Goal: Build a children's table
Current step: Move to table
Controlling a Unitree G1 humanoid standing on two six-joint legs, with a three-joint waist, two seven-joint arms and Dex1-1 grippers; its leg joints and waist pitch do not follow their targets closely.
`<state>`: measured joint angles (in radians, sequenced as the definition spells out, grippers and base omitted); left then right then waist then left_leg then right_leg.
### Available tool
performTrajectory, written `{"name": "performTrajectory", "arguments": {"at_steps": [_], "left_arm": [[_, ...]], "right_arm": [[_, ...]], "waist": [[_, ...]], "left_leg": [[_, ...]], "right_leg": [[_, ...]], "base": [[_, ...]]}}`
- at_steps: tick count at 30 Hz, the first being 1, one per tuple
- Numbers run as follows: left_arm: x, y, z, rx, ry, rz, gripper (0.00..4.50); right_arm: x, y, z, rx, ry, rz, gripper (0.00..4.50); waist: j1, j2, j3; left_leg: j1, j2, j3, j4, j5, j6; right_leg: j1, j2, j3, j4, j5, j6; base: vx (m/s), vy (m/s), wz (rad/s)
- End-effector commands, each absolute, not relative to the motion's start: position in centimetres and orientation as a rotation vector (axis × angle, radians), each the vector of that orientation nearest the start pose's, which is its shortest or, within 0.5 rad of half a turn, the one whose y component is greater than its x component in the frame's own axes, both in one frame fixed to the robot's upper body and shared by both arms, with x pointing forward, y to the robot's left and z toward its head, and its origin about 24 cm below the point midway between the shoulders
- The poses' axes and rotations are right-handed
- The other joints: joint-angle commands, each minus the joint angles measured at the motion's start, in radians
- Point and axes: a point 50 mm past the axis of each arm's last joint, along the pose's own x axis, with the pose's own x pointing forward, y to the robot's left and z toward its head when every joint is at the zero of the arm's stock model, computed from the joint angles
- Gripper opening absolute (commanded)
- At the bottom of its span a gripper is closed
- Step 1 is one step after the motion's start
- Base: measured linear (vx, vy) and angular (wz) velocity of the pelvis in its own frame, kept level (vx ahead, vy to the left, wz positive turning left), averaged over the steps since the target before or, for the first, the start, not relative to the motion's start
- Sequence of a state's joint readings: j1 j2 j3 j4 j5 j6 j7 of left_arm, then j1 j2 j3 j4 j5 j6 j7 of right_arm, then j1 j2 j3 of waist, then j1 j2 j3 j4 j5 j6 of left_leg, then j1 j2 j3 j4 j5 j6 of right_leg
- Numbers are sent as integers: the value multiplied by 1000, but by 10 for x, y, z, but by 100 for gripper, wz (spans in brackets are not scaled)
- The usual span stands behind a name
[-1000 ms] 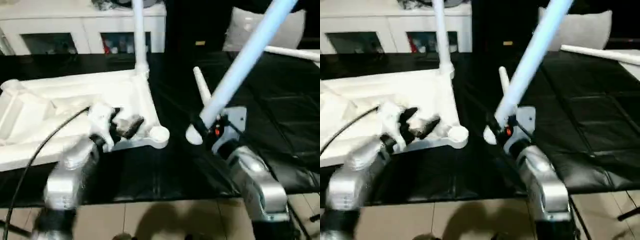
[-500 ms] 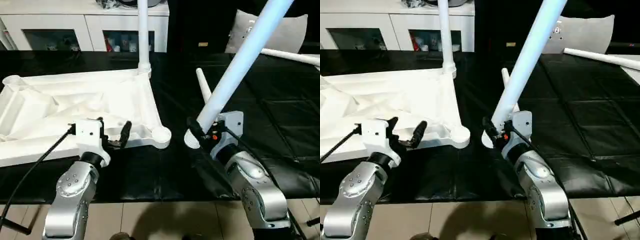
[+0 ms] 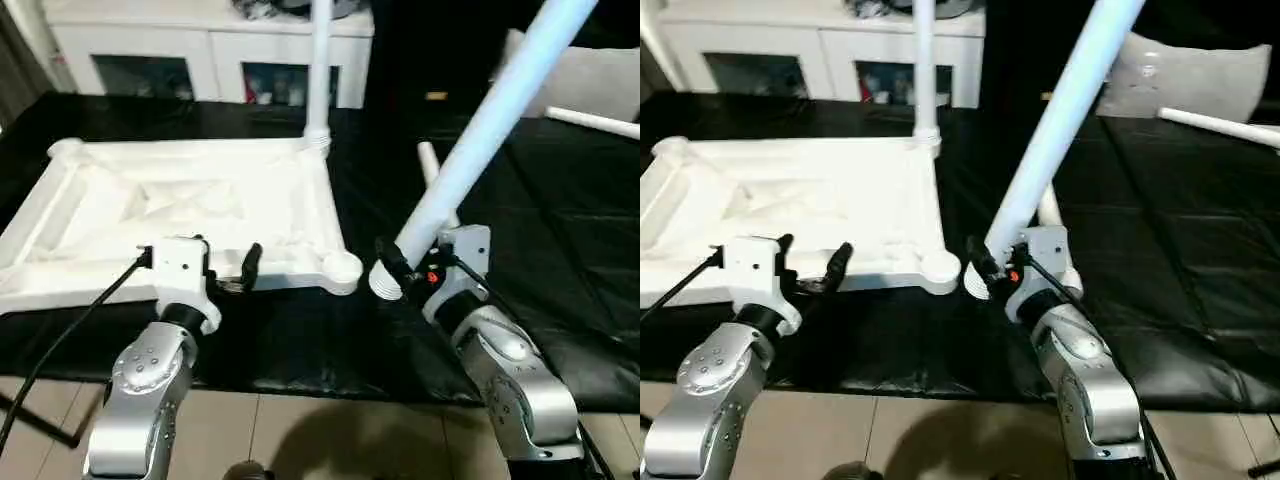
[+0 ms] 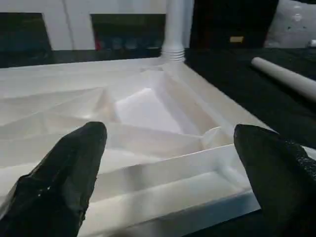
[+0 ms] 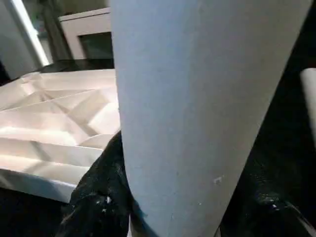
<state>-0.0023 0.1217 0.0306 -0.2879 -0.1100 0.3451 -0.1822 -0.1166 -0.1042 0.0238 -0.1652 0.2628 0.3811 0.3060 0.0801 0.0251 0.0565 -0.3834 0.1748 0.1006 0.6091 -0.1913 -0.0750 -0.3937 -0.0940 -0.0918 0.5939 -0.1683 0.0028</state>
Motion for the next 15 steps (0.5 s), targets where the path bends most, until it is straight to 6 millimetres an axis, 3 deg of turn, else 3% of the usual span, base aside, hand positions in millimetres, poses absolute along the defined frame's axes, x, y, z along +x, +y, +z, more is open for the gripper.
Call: {"name": "performTrajectory", "arguments": {"at_steps": [1, 3, 4, 5, 7, 9, 10, 13, 15], "left_arm": [[251, 161, 81, 16, 54, -187, 450], [250, 160, 80, 15, 59, -191, 450], [250, 160, 80, 14, 61, -193, 450], [250, 160, 80, 13, 63, -195, 450], [251, 160, 80, 12, 64, -197, 450], [251, 160, 80, 11, 64, -198, 450], [251, 159, 80, 11, 64, -198, 450], [251, 159, 80, 12, 66, -198, 450], [251, 159, 80, 12, 66, -198, 450]], "right_arm": [[269, -132, 84, 140, 52, 419, 188], [268, -132, 84, 137, 52, 419, 188], [268, -132, 84, 136, 53, 419, 188], [267, -132, 84, 135, 53, 419, 188], [267, -132, 84, 133, 55, 419, 188], [267, -132, 84, 132, 55, 419, 188], [267, -132, 83, 131, 56, 420, 188], [267, -132, 83, 130, 58, 423, 188], [268, -131, 83, 129, 60, 430, 188]], "waist": [[-3, 8, -51], [-3, 1, -55], [2, 6, -58], [4, 2, -59], [22, -3, -68], [37, -6, -70], [45, -9, -70], [60, -7, -67], [58, -6, -64]], "left_leg": [[-1, 30, 3, -102, -412, -41], [-6, 25, 12, -98, -364, -12], [-8, 24, 19, -94, -318, 18], [-13, 22, 23, -92, -286, 36], [-24, 15, 36, -73, -150, 122], [-26, 18, 31, -52, -87, 185], [-25, 20, 30, -46, -64, 214], [-16, 20, 29, -39, -48, 267], [-6, 19, 33, -51, -58, 293]], "right_leg": [[37, -50, 44, -93, -486, -44], [40, -57, 50, -91, -456, -60], [42, -68, 56, -90, -439, -82], [46, -72, 60, -91, -425, -92], [59, -99, 80, -91, -349, -132], [65, -130, 98, -97, -314, -169], [64, -138, 104, -99, -312, -184], [58, -145, 109, -107, -352, -197], [50, -128, 97, -106, -384, -184]], "base": [[0, 0, 0], [0, 0, 0], [0, 0, 0], [0, 0, 0], [0, 0, 0], [0, 0, 0], [16, 65, -3], [4, 88, 0], [-9, 115, 1]]}}
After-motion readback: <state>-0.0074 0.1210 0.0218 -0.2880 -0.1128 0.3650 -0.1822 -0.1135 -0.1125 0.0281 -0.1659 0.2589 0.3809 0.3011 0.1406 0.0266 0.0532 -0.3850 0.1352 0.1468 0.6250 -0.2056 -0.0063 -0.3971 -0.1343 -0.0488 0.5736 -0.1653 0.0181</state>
